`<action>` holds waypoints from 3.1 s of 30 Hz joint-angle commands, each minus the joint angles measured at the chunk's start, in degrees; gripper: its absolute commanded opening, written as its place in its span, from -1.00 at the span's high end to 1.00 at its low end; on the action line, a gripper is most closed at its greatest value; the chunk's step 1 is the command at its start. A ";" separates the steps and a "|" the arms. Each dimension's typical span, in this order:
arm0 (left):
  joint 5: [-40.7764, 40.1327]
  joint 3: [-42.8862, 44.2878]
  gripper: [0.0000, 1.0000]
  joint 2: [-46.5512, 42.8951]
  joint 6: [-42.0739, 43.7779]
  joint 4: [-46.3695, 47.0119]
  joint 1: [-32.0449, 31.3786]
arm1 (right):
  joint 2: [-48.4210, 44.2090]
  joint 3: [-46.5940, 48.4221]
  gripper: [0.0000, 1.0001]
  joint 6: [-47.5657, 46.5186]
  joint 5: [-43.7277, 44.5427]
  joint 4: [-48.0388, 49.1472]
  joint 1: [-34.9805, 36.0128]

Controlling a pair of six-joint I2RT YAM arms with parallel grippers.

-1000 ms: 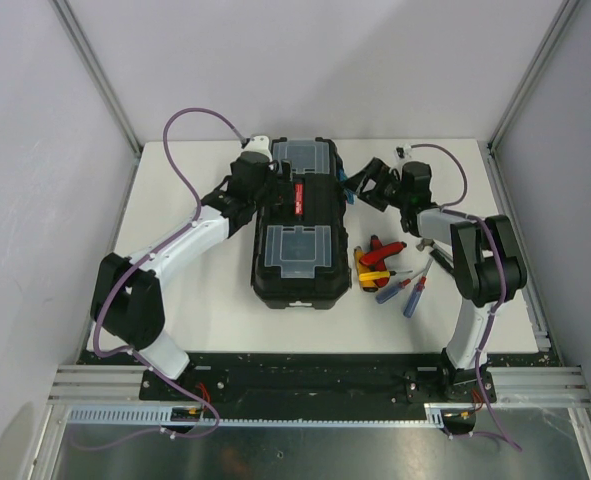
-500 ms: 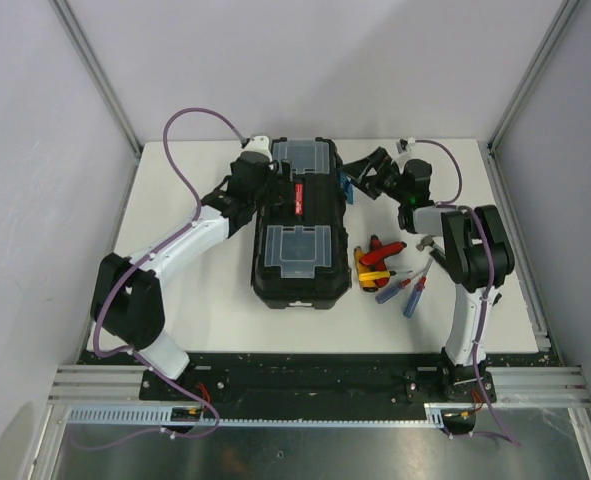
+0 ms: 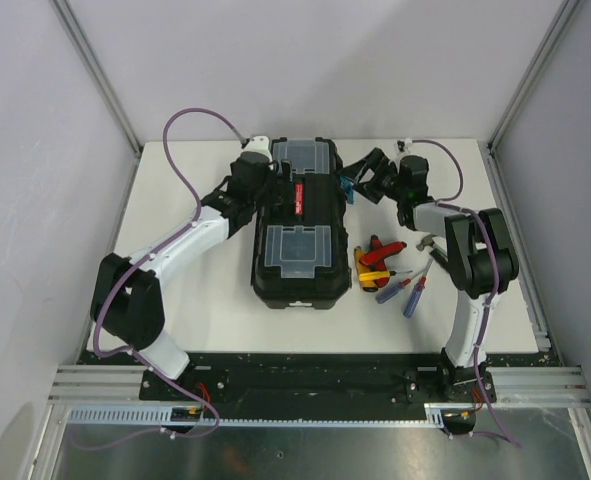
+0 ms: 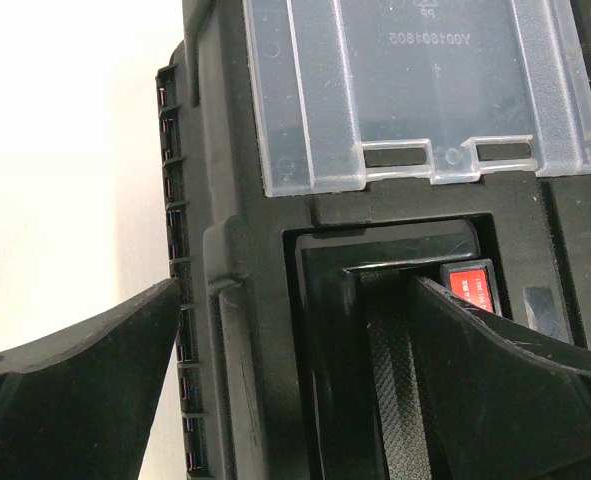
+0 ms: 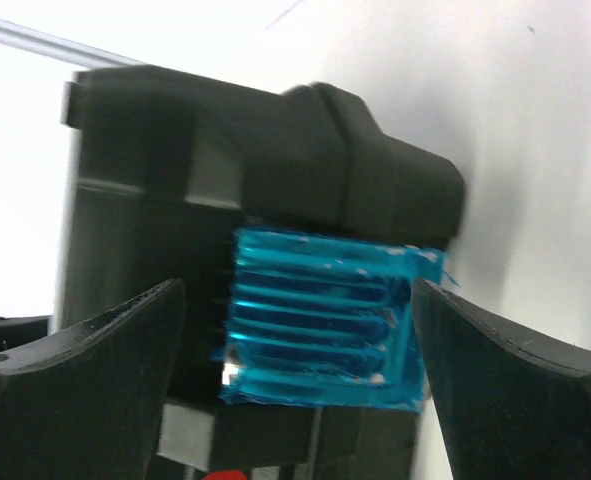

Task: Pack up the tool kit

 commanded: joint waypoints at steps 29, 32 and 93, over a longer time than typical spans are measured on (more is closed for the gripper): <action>4.35 -7.50 -0.99 7.67 5.51 -24.63 -2.39 | 4.53 0.74 -0.47 26.21 -15.86 34.14 4.03; 4.32 -7.39 -0.99 7.64 5.36 -24.61 -2.33 | 5.52 0.77 -0.13 31.38 -16.20 40.76 3.79; 7.91 -9.54 -0.40 -18.86 -7.85 -24.77 2.35 | -6.59 -4.62 -0.68 26.25 -2.92 21.88 15.17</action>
